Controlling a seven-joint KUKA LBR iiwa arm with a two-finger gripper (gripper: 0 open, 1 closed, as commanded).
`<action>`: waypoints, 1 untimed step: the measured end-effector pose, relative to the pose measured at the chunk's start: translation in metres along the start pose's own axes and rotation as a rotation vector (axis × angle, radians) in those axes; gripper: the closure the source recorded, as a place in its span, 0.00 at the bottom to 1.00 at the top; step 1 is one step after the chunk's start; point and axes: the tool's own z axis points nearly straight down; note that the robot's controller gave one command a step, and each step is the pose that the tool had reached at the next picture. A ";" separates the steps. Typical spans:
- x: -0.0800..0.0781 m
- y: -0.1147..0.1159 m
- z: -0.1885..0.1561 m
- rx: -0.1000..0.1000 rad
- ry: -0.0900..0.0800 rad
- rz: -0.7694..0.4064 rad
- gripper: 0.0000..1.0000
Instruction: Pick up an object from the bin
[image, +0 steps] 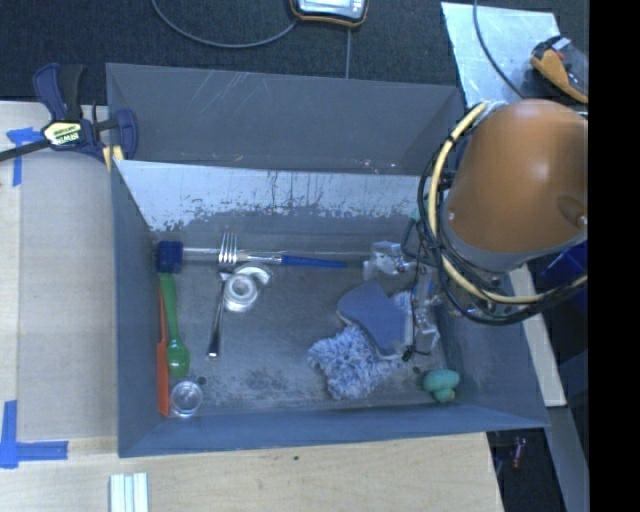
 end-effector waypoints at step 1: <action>-0.017 -0.008 0.063 0.004 -0.011 -0.196 0.00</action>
Offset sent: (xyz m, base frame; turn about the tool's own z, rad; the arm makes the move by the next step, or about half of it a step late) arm 0.0102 0.0192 -0.0077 -0.2564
